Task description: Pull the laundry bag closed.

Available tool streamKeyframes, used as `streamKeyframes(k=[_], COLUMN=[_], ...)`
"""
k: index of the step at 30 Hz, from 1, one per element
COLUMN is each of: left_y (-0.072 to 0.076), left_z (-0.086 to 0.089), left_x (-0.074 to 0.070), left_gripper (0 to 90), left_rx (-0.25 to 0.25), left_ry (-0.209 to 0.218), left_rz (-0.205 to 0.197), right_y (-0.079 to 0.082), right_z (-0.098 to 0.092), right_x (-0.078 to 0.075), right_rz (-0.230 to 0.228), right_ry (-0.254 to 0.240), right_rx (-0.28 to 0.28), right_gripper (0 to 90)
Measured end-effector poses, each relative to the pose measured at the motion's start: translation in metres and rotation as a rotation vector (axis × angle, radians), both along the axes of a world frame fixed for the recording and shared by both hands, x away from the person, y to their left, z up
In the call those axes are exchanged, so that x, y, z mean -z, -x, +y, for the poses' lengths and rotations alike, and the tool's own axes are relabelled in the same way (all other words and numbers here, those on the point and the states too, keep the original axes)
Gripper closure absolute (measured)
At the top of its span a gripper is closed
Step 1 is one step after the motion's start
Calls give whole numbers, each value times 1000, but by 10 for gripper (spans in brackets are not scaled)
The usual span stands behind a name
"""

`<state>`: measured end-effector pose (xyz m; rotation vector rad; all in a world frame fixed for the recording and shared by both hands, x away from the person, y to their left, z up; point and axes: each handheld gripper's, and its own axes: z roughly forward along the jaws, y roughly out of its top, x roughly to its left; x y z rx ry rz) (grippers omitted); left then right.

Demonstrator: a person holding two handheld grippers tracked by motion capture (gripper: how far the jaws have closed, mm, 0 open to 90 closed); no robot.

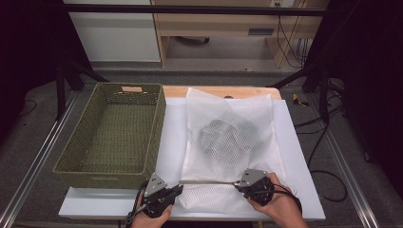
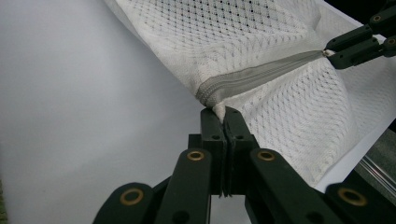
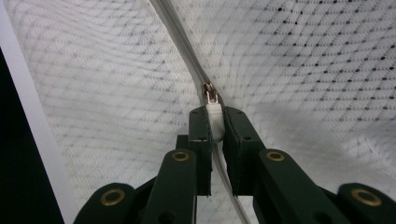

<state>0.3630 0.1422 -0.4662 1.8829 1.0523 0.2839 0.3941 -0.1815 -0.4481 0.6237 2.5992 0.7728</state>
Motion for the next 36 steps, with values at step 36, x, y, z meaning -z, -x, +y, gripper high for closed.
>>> streamKeyframes(k=[36], left_y=[0], left_z=[-1], left_x=[1], left_gripper=[888], left_rx=[2], left_ry=[0], left_rz=[2], right_y=[7], right_z=[-43], right_x=[5], right_rz=[6], right_ry=[-16], right_rx=[74], right_gripper=[819])
